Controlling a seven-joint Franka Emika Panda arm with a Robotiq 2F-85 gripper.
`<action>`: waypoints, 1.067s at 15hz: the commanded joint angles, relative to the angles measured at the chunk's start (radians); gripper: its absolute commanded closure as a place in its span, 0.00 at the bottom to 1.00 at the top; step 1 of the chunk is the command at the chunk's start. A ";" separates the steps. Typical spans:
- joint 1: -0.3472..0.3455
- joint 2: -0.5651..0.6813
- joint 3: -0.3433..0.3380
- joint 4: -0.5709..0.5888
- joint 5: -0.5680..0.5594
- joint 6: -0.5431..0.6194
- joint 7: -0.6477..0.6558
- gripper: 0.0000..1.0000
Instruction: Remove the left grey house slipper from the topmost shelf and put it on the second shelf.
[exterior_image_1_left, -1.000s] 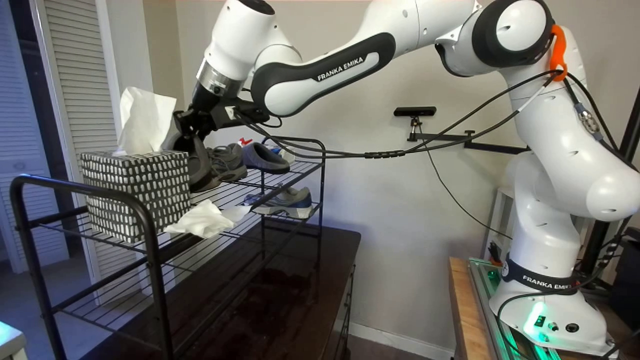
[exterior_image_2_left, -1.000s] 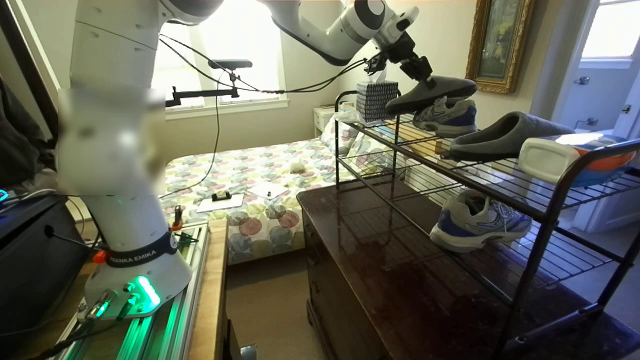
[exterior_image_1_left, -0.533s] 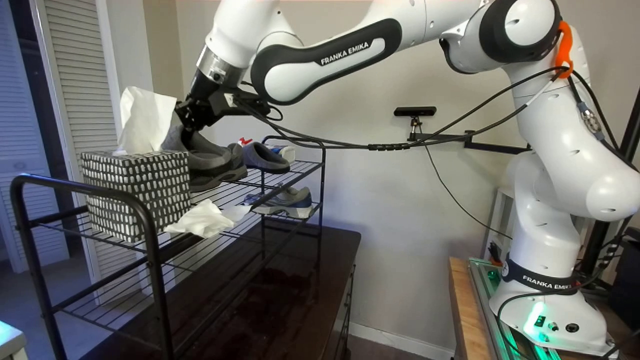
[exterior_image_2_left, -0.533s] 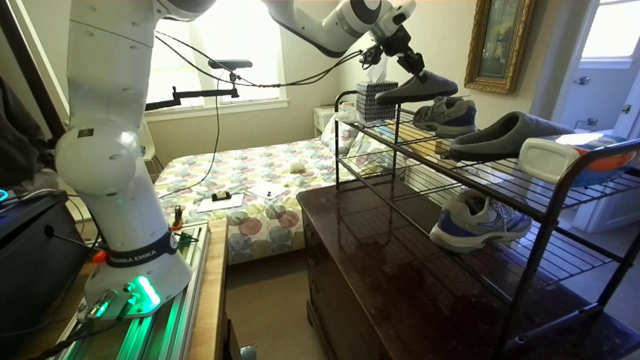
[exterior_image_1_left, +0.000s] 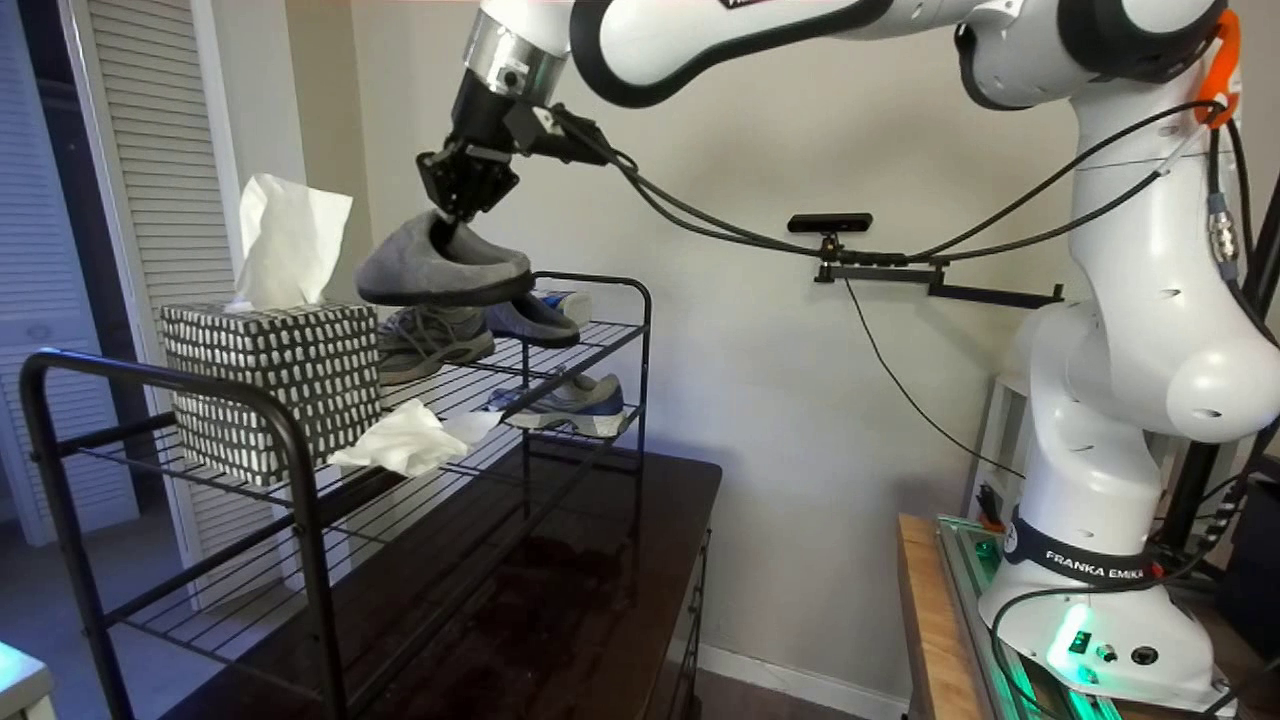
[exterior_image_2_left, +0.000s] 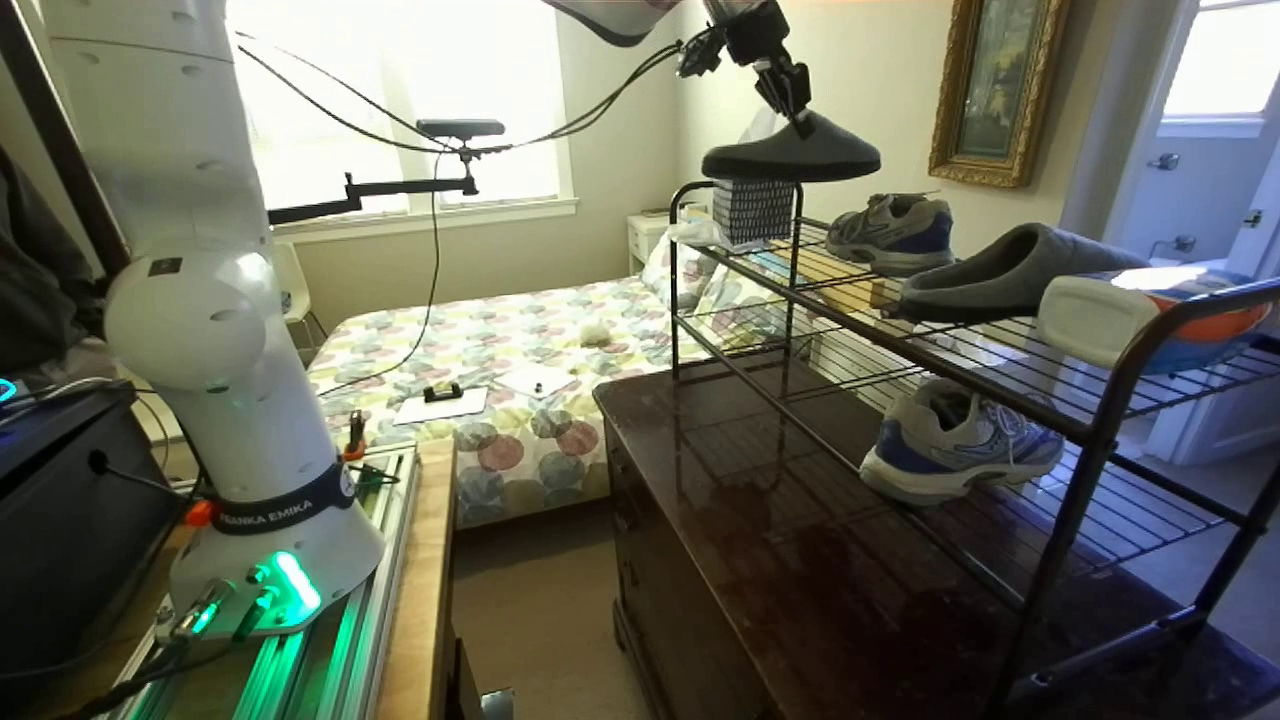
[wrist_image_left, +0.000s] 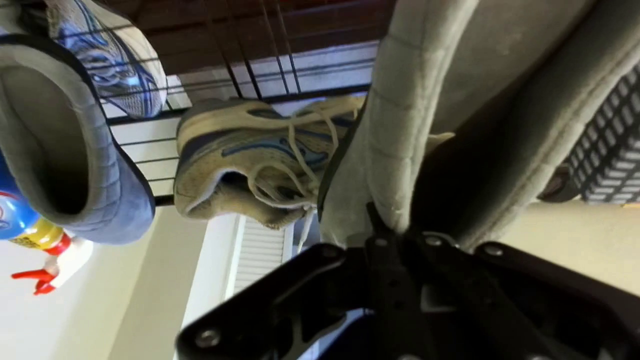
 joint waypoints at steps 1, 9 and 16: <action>-0.058 -0.178 0.048 -0.186 0.170 -0.092 -0.234 0.99; -0.076 -0.349 0.046 -0.464 0.534 -0.208 -0.620 0.99; -0.104 -0.367 0.031 -0.603 0.641 -0.181 -0.696 0.99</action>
